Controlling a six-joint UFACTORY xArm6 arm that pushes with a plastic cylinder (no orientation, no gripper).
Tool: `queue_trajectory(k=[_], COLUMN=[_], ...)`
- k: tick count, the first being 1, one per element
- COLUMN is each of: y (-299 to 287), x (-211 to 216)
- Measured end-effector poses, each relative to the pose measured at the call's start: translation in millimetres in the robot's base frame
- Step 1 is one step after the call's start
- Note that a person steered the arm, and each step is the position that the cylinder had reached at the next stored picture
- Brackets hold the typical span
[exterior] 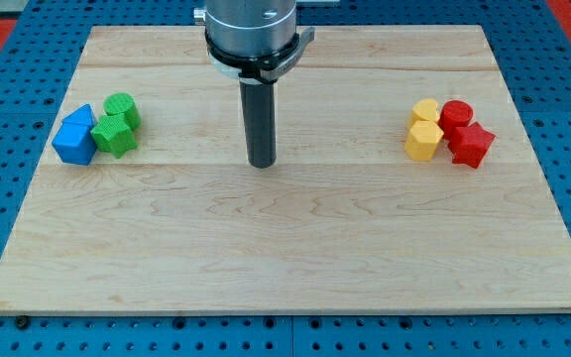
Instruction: Move your arm below the red star
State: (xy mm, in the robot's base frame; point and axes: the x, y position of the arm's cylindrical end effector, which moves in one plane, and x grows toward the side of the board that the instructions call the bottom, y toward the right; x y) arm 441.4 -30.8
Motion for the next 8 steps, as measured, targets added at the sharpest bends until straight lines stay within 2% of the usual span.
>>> queue_trajectory(k=[1,2,3,8], y=[4,45,55,72], x=[2,20,19,28])
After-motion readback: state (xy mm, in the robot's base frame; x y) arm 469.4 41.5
